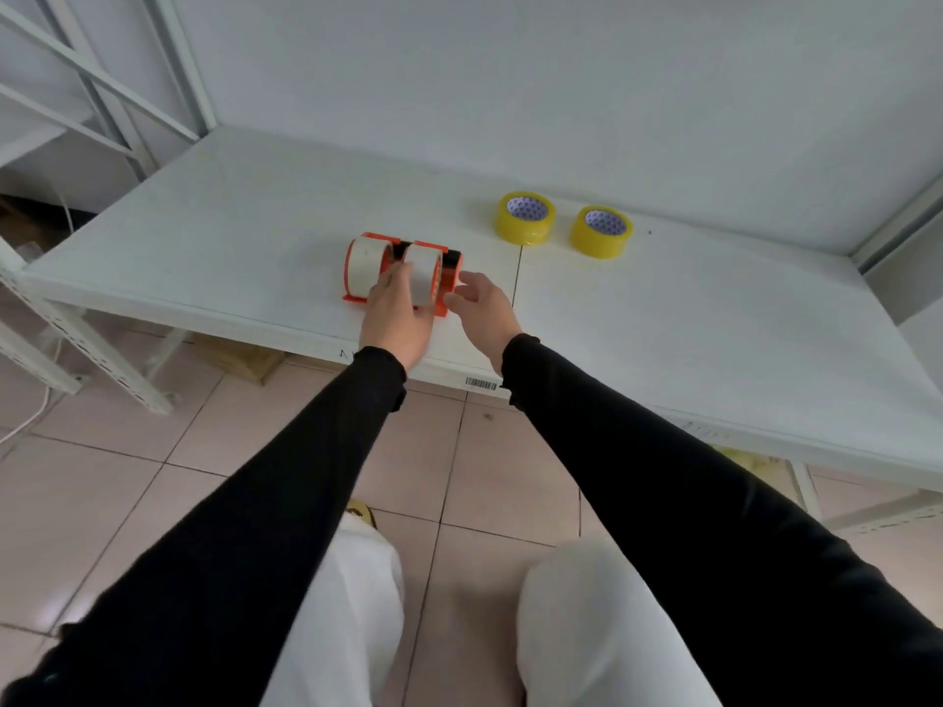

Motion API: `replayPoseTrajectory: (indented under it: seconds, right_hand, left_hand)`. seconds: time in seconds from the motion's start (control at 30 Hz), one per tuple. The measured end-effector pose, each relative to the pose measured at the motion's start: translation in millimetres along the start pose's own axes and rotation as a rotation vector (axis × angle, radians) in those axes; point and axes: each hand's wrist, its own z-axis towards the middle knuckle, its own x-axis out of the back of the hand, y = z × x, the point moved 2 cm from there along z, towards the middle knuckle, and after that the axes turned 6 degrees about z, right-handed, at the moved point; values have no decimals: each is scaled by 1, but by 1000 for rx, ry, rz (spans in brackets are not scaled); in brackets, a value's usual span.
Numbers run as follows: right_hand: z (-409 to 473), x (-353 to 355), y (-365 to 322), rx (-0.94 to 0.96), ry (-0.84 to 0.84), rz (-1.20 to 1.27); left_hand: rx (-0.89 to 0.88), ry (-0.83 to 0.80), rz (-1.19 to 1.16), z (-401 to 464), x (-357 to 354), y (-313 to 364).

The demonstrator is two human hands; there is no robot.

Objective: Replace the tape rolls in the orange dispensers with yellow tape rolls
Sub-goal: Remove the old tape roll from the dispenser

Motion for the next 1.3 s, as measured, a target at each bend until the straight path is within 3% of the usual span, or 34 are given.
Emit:
replayPoseTrajectory:
  seconds: [0.33,0.53,0.63,0.77,1.0,1.13,1.3]
  right_hand:
    - [31,-14,10,-105,-78,261]
    - [34,26,36,18,160,277]
    - [30,40,52,50,210,253]
    - [32,61,54,101,250,210]
    - [28,121,55,159,481,347]
    - [25,170,69,193,668,158]
    - [26,236,94,96,868,-235]
  left_hand:
    - [225,72,-506,22,-21,9]
    - [533,-174,-1026,24,-36,22]
    - [637,-277,-1045,21,-50,28]
    - [653,-305,-1096,21,-60,40]
    - [572,-329,-1130,22,-52,55]
    - [505,-353,-1105,22,-55,61]
    - [480,-375,-1095,25,-57,60]
